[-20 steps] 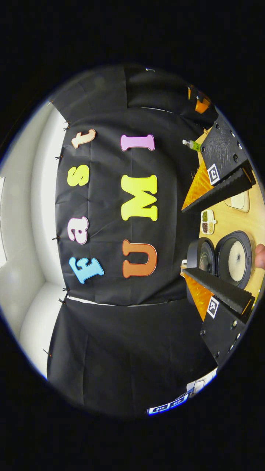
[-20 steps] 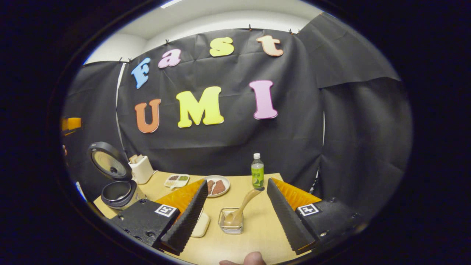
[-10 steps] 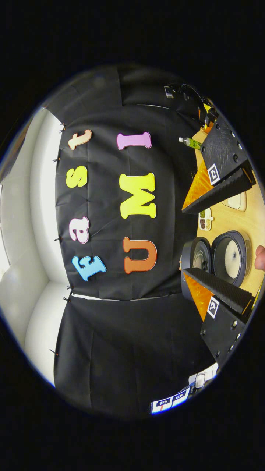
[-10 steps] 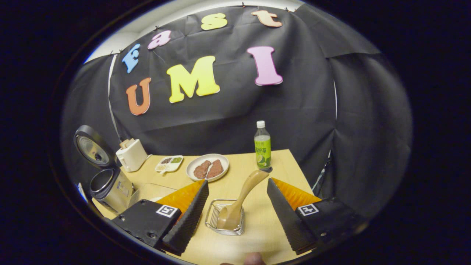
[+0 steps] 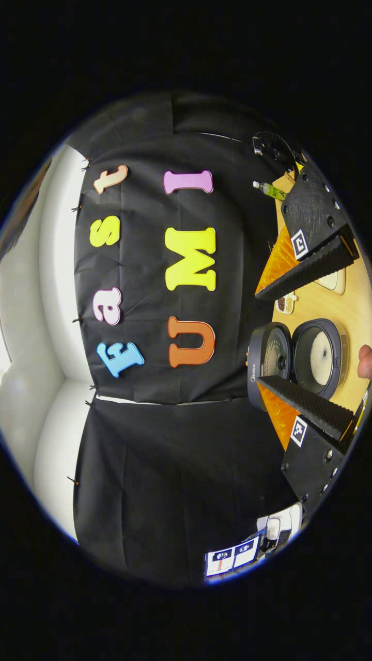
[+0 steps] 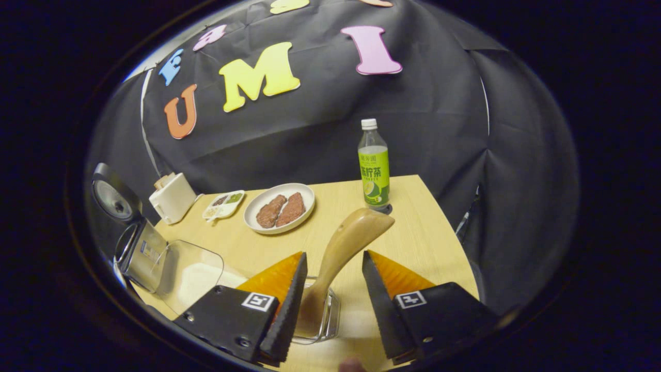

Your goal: Close the left gripper, press the button to open the rice cooker; take a wooden spoon from the chopstick holder with the right hand, scoop a spoonful of rice and pour it into the rice cooker, then put the wooden spoon back into the chopstick holder.

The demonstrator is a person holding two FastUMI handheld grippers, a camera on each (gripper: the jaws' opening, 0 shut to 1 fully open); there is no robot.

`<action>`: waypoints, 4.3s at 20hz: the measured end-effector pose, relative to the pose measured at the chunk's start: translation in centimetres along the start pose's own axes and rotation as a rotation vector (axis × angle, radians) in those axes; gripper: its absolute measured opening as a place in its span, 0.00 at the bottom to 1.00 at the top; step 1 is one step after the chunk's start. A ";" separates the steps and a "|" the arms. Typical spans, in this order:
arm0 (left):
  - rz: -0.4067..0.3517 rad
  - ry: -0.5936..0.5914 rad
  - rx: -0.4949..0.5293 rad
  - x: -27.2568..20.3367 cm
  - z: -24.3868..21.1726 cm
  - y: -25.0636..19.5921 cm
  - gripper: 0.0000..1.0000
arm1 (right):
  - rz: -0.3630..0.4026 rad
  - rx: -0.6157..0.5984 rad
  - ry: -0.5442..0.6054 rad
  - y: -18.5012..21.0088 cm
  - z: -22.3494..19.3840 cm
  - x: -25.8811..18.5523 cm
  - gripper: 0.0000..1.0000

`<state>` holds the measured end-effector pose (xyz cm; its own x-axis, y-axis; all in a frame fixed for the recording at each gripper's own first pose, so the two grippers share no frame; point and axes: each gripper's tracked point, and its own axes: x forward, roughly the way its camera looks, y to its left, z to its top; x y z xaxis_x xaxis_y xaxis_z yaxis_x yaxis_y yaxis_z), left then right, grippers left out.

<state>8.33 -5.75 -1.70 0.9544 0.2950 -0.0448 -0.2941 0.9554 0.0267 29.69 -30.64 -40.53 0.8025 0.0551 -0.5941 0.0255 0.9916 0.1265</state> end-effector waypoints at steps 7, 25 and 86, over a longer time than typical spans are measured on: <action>0.035 0.022 -0.010 -0.1 -0.5 1.2 0.94 | 0.060 0.022 0.008 2.8 0.3 -1.3 0.21; -0.097 0.042 -0.054 1.1 -1.4 2.9 0.95 | -0.007 -0.110 -0.188 12.3 9.1 -11.4 0.08; -0.020 0.178 -0.041 -0.4 -5.5 8.3 0.95 | 0.324 0.840 0.025 18.6 2.2 -5.4 0.08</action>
<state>5.22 2.10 -6.91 0.9372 0.2699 -0.2208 -0.2802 0.9598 -0.0164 27.16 -12.77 -33.27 0.8333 0.3291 -0.4442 0.2357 0.5154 0.8239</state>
